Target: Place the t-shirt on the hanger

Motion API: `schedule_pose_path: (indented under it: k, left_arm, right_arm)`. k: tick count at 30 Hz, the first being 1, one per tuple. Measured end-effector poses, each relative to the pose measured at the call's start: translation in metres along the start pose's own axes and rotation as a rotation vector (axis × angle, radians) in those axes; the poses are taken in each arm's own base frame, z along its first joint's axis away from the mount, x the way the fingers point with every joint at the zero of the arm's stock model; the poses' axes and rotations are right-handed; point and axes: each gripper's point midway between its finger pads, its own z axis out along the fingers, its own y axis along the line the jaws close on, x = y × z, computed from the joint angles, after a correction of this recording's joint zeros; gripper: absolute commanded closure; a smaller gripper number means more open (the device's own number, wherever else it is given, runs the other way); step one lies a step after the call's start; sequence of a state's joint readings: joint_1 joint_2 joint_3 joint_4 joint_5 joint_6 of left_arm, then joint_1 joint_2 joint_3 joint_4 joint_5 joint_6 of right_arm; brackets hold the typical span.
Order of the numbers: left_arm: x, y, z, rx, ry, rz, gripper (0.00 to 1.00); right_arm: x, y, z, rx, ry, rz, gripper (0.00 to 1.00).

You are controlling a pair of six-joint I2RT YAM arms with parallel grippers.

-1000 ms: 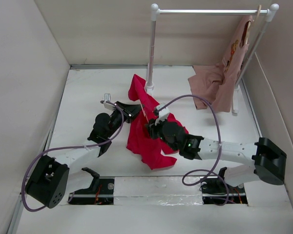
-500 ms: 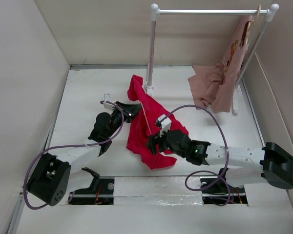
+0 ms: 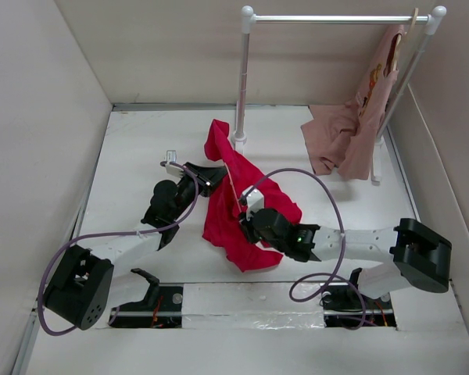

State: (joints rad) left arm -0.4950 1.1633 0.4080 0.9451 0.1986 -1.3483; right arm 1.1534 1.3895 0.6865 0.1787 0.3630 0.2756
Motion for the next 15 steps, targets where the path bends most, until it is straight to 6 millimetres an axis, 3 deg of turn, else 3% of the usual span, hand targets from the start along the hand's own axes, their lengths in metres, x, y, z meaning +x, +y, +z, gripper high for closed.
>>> schedule_pose_path:
  k: [3,15]
  left_arm:
    - [0.0,0.0,0.0,0.001,0.0,0.0,1.0]
    - [0.0,-0.003,-0.001,0.009,-0.001,-0.009,1.0]
  right_arm:
    - [-0.011,-0.001,0.001,0.017,-0.024,-0.011,0.79]
    - [-0.057,-0.008,-0.004,0.077,-0.133,-0.042,0.8]
